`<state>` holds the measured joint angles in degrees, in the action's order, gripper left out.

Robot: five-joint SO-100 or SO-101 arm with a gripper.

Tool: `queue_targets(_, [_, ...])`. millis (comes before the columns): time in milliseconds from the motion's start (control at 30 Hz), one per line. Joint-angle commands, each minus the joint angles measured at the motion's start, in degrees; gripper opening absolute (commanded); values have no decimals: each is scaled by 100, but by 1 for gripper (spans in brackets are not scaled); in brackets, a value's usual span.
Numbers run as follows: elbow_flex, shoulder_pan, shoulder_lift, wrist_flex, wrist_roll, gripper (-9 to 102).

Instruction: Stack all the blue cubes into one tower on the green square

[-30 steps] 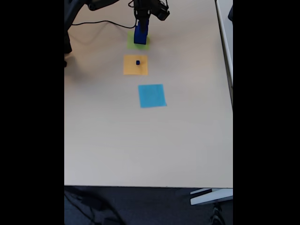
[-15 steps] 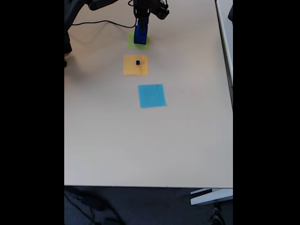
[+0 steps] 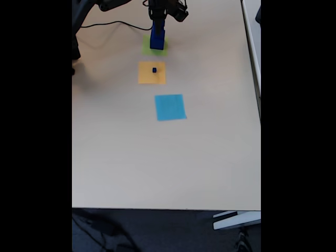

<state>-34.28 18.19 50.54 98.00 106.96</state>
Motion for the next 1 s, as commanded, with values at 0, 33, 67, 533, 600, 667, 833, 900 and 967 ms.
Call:
queue_targets(0, [237, -9, 97, 9, 44, 16])
queue_targets(33, [237, -18, 97, 9, 44, 16])
queue_targets(67, [237, -18, 97, 9, 44, 16])
queue_targets(533, [352, 18, 26, -26, 149, 16])
queue_targets(600, [352, 18, 26, -26, 158, 16])
queue_targets(667, [352, 18, 18, -26, 176, 16])
queue_targets(833, [352, 44, -9, -35, 211, 16])
queue_targets(900, [352, 44, -9, -26, 229, 16])
queue_targets(967, [352, 44, -18, -18, 229, 16])
